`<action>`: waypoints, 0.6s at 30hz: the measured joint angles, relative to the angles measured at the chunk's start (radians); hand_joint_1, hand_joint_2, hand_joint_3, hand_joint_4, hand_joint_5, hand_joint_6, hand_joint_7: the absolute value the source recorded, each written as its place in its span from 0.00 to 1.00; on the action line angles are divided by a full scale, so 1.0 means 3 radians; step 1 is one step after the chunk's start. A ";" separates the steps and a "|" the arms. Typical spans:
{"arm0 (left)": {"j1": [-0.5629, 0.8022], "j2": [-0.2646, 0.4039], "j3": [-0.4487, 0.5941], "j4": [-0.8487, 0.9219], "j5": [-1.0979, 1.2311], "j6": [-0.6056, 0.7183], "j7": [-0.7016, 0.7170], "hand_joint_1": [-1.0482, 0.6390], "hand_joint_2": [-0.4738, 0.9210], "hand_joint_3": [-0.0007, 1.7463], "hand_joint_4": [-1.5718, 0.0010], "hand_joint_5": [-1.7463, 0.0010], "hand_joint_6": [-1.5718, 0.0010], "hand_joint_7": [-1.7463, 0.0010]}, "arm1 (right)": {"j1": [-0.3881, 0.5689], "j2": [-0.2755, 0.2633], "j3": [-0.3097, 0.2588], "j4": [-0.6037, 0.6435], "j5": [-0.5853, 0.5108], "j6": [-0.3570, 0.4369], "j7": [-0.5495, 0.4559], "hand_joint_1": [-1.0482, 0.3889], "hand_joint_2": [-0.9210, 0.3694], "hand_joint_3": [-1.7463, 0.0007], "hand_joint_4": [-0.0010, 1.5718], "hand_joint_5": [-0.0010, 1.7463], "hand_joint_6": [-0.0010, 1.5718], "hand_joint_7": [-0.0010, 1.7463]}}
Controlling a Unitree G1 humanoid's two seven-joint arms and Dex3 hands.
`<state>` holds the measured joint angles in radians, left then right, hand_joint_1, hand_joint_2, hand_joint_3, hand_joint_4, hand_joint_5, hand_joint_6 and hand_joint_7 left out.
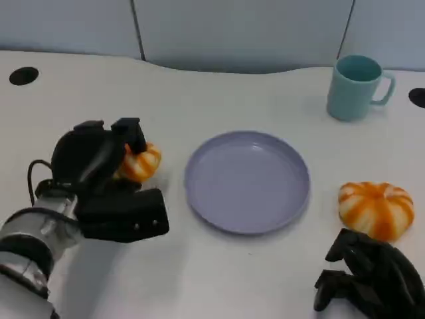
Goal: Grasp the bread from the table and place it into the plate.
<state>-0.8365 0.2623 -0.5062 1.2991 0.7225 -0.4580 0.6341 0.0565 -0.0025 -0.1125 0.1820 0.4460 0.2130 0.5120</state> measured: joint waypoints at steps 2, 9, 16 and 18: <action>-0.0069 0.0000 -0.0002 -0.0023 0.0011 -0.0044 0.0049 0.53 0.78 0.40 0.44 0.00 0.56 0.08 | -0.0009 0.0003 0.0008 0.0012 -0.0002 -0.0004 0.0001 0.12 0.13 1.00 0.90 0.49 0.77 0.49; -0.0248 -0.0085 -0.0121 -0.0089 0.0155 -0.0113 0.0161 0.54 0.71 0.49 0.44 0.00 0.58 0.01 | -0.0041 0.0008 0.0010 0.0095 -0.0007 -0.0053 0.0002 0.13 0.13 1.00 0.91 0.47 0.78 0.48; -0.0397 -0.0217 -0.0302 -0.0129 0.0305 -0.0267 0.0279 0.52 0.69 0.59 0.42 0.00 0.55 0.00 | -0.0041 0.0010 0.0032 0.0095 -0.0019 -0.0061 0.0000 0.12 0.13 1.00 0.91 0.48 0.79 0.48; -0.0427 -0.0251 -0.0345 -0.0130 0.0321 -0.0310 0.0277 0.52 0.69 0.60 0.42 0.00 0.55 0.00 | -0.0041 0.0014 0.0033 0.0095 -0.0019 -0.0062 0.0000 0.13 0.13 1.00 0.90 0.48 0.79 0.48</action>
<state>-0.9645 0.1872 -0.6097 1.2601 0.8187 -0.5511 0.7173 0.0442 0.0017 -0.1026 0.2105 0.4403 0.1943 0.5120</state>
